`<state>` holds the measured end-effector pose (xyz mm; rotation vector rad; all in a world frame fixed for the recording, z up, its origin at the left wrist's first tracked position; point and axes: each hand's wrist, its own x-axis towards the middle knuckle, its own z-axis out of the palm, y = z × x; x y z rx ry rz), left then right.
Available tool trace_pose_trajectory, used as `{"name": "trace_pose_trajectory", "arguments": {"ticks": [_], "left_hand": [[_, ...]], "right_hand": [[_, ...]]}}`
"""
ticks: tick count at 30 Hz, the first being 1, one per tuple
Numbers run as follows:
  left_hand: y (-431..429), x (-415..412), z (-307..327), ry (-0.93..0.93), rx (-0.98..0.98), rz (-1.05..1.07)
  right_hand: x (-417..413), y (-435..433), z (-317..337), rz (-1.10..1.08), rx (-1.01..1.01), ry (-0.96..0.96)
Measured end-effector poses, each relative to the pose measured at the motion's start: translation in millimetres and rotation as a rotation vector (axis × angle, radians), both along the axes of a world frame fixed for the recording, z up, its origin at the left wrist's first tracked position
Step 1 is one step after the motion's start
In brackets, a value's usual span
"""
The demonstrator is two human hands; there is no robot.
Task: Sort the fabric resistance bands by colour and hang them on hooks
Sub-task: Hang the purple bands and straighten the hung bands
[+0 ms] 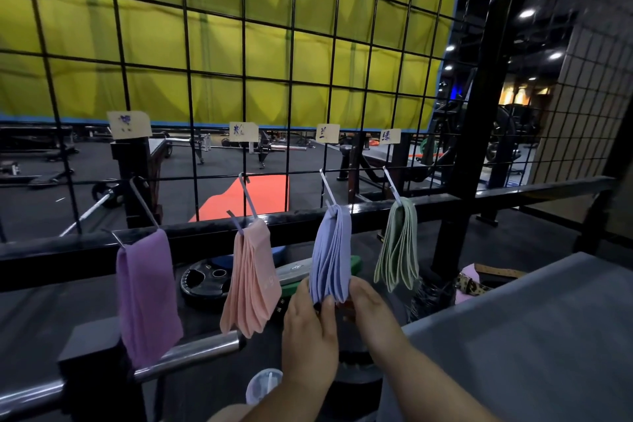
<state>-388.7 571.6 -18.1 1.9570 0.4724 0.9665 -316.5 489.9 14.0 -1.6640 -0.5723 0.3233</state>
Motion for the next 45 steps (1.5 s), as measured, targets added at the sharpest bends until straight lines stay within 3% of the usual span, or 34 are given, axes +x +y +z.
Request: {"name": "trace_pose_trajectory", "arguments": {"ticks": [11,28,37,45], "left_hand": [[-2,-5,-5,0.081,-0.073,-0.033],[-15,-9,-5,0.169,-0.029,-0.042],[-33,5,18,0.172,0.083,-0.081],[-65,9,44,0.155,0.014,-0.219]], "right_hand": [[-5,-9,3,-0.057,-0.043,-0.021],[-8,-20,10,-0.18,-0.013,-0.044],[8,-35,21,-0.334,0.077,-0.181],[27,-54,40,-0.408,0.12,-0.248]]}}
